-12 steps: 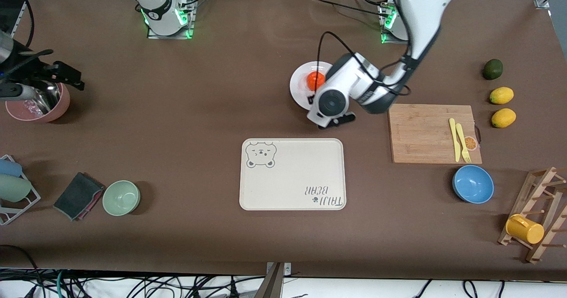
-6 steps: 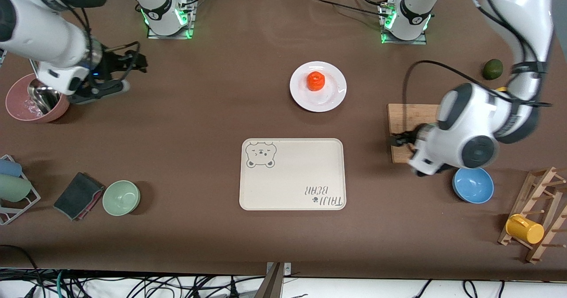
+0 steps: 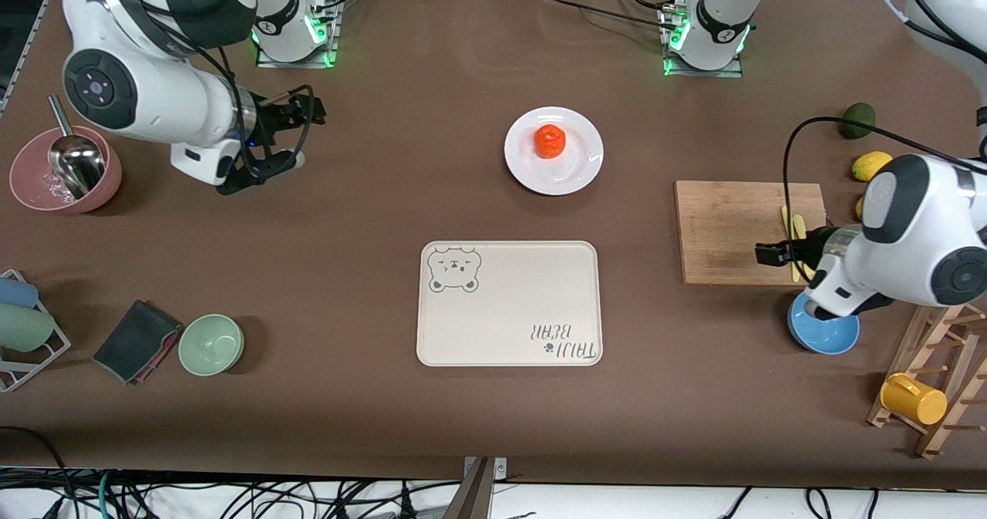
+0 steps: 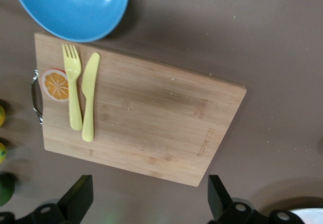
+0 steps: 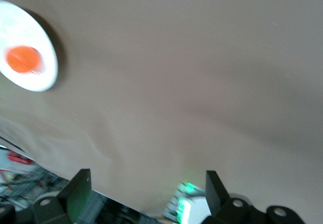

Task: Place orange and plate with both arms
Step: 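Release the orange and withdraw the left gripper while the right gripper reaches out, then grasp the white plate rim with the right gripper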

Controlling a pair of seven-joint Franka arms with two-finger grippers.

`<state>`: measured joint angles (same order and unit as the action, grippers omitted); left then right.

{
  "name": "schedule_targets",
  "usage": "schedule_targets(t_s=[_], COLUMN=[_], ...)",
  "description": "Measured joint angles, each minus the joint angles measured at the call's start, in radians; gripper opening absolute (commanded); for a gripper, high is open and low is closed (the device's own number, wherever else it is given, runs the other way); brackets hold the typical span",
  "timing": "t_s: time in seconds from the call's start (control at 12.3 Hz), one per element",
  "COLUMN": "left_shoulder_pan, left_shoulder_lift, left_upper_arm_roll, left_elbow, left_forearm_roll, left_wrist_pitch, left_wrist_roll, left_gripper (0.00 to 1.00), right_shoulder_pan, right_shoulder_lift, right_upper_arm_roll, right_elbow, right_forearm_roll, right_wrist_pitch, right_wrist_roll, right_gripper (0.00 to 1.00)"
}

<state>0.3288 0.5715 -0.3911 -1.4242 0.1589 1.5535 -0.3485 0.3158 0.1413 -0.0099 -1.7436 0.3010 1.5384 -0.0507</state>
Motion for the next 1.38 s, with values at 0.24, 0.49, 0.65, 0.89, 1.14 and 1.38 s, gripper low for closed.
schedule_targets(t_s=[0.24, 0.49, 0.65, 0.89, 1.14, 1.38], left_shoulder_pan=[-0.041, -0.146, -0.205, -0.262, -0.267, -0.267], left_shoulder_lift=[-0.102, -0.301, -0.413, -0.498, -0.502, -0.502], left_upper_arm_roll=[0.100, 0.259, 0.309, 0.313, 0.316, 0.322], left_elbow=[0.016, -0.070, -0.117, -0.144, -0.186, -0.194], left_forearm_roll=[-0.044, -0.162, -0.173, -0.174, -0.173, -0.173], left_wrist_pitch=[0.006, 0.011, 0.019, 0.023, 0.043, 0.055], left_wrist_roll=[0.061, 0.298, 0.367, 0.375, 0.405, 0.416], left_gripper=[1.00, 1.00, 1.00, 1.00, 1.00, 1.00], right_shoulder_pan=[0.006, 0.057, 0.121, 0.198, 0.204, 0.213], right_shoulder_lift=[0.104, 0.200, 0.227, 0.233, 0.243, 0.313], right_upper_arm_roll=[0.002, 0.010, 0.033, 0.116, 0.156, 0.167], right_elbow=[-0.014, -0.062, -0.144, -0.243, -0.310, -0.341], right_forearm_roll=[0.171, 0.382, 0.523, 0.695, 0.957, 1.169], right_wrist_pitch=[0.143, 0.334, 0.519, 0.733, 0.755, 0.817], right_wrist_roll=[0.029, 0.079, 0.080, 0.048, -0.231, -0.532], right_gripper=[1.00, 1.00, 1.00, 1.00, 1.00, 0.99])
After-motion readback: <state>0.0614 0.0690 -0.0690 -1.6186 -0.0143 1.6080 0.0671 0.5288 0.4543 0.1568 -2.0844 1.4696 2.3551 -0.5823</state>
